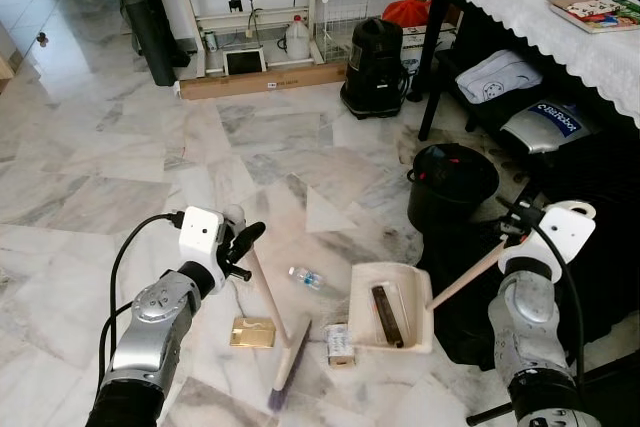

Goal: Sweep floor

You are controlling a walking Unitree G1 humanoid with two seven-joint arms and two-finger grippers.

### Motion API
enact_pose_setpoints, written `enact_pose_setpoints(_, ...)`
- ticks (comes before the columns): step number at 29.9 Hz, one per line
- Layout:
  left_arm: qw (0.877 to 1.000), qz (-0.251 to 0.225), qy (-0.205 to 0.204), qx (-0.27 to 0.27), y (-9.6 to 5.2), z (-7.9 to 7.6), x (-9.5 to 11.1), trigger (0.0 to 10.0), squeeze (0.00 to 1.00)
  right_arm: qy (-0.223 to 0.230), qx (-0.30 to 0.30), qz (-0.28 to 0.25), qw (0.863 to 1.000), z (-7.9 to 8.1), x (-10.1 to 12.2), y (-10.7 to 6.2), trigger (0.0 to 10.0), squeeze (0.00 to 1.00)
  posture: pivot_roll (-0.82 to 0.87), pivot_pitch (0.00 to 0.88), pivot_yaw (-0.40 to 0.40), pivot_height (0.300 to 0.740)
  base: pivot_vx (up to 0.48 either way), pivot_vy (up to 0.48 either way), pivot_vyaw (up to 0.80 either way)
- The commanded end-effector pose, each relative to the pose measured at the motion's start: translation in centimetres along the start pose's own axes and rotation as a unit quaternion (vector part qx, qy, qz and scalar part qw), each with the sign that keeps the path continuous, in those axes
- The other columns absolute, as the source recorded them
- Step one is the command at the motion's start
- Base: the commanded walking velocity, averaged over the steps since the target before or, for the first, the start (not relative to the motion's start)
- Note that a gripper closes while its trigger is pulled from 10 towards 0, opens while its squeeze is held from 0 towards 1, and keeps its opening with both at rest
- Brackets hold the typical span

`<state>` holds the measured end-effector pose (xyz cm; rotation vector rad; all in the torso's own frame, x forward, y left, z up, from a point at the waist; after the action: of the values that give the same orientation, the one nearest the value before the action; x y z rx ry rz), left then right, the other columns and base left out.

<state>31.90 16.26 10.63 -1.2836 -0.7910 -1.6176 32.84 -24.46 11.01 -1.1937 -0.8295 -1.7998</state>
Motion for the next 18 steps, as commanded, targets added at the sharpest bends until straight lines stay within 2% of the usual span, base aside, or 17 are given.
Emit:
enact_pose_setpoints(1, 0.999, -0.023, 0.015, 0.019, 0.3, 0.5, 1.0, 10.0, 0.0, 0.019, 0.012, -0.041, 0.999, 1.0, 2.4, 0.8, 10.0, 0.0, -0.14, 0.042, 0.015, 0.74, 0.0, 0.0, 0.0)
enact_pose_setpoints(4, 0.998, -0.033, 0.02, 0.04, 0.4, 0.7, 1.3, 10.0, 0.0, 0.022, 0.016, -0.04, 0.999, 1.2, 2.5, 0.8, 10.0, 0.0, -0.14, 0.04, 0.013, 0.74, 0.0, 0.0, 0.0)
enact_pose_setpoints(6, 0.996, -0.046, 0.028, 0.073, 0.5, 1.2, 1.8, 10.0, 0.0, 0.02, 0.022, -0.035, 0.999, 1.5, 2.3, 0.5, 10.0, 0.0, -0.14, 0.04, 0.013, 0.74, 0.0, 0.0, 0.0)
enact_pose_setpoints(12, 0.987, -0.072, 0.038, 0.136, 0.3, 1.7, 2.5, 10.0, 0.0, 0.017, 0.039, -0.025, 0.999, 2.0, 1.7, -0.7, 10.0, 0.0, -0.15, 0.027, 0.006, 0.74, 0.0, 0.0, 0.0)
enact_pose_setpoints(18, 0.983, -0.087, 0.054, 0.149, 0.4, 1.4, 2.9, 10.0, 0.0, 0.021, 0.048, -0.02, 0.998, 2.2, 1.6, -1.4, 10.0, 0.0, -0.15, 0.014, 0.0, 0.74, 0.0, 0.0, 0.0)
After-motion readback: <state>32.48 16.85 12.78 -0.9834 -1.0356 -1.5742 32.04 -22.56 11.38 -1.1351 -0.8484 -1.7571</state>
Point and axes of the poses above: a point about 5 cm out from each wrist's last joint towards the gripper, its own y axis pointing out of the wrist towards the gripper, its own x axis along the axis of the wrist's last joint, z = x × y, the point moved 1 cm from there along y, pointing out of the wrist towards the gripper, and after that the axes turned 14 degrees about y, right-handed, at the moved point
